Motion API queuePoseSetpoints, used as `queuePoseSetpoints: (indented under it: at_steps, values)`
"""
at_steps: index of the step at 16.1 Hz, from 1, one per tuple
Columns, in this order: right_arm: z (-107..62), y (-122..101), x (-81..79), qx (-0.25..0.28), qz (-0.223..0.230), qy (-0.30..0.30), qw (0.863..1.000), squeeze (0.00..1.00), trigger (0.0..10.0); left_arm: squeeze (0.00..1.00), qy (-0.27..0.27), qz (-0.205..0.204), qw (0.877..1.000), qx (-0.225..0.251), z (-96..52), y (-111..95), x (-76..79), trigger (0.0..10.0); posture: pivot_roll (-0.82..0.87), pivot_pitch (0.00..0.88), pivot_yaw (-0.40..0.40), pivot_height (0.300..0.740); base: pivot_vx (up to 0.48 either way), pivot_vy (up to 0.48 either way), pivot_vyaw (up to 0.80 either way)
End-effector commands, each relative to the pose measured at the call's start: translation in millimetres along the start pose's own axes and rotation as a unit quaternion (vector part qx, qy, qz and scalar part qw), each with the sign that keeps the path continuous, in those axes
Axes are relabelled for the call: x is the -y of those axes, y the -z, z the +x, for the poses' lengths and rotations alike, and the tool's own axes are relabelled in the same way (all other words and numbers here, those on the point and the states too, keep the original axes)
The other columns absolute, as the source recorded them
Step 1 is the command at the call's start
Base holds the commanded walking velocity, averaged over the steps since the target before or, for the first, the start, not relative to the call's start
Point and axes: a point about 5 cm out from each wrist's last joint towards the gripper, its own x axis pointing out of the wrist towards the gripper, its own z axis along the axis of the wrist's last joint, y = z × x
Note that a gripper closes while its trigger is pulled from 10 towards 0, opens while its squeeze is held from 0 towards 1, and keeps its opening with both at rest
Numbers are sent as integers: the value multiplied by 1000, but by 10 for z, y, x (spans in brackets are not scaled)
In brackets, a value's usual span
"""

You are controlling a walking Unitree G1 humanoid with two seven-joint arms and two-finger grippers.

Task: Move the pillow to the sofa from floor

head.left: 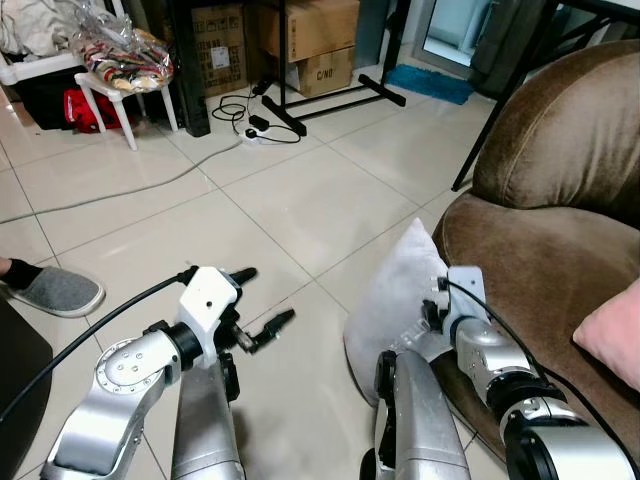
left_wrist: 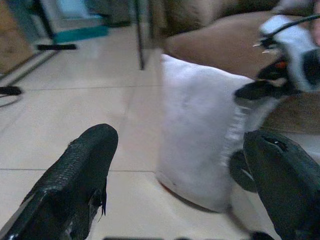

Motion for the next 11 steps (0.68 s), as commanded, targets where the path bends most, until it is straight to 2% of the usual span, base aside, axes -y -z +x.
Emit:
queuePoseSetpoints:
  at_steps: [1, 3, 4, 5, 6, 7, 11]
  values:
    - [9, -4, 32, -6, 12, 12, 1000, 0, 10000, 184, 20, 1, 1000, -2, -7, -31, 38, 10000, 47, 0, -35, 466, 0, 0, 0]
    - [13, 46, 39, -23, 28, 20, 999, 0, 10000, 184, 29, 1, 1000, -7, -37, -53, 40, 10000, 57, 0, -30, 466, 0, 0, 0]
    - [14, 59, 34, -29, 36, 19, 999, 0, 8824, 180, 32, 1, 999, -10, -56, -65, 41, 10000, 61, 0, -29, 466, 0, 0, 0]
    - [15, 62, 27, -29, 40, 17, 999, 0, 3098, 184, 33, 0, 999, -12, -71, -70, 40, 10000, 63, 0, -29, 466, 0, 0, 0]
    - [16, 60, 21, -29, 41, 15, 999, 0, 1882, 184, 34, 0, 999, -13, -78, -68, 39, 10000, 64, 0, -30, 466, 0, 0, 0]
    - [16, 53, 6, -28, 47, 10, 998, 0, 0, 184, 34, -1, 999, -16, -87, -67, 43, 10000, 63, 0, -29, 466, 0, 0, 0]
    - [15, 74, -13, -31, 52, 0, 998, 0, 0, 184, 37, -4, 999, -18, -67, -77, 59, 10000, 56, 0, -25, 466, 0, 0, 0]
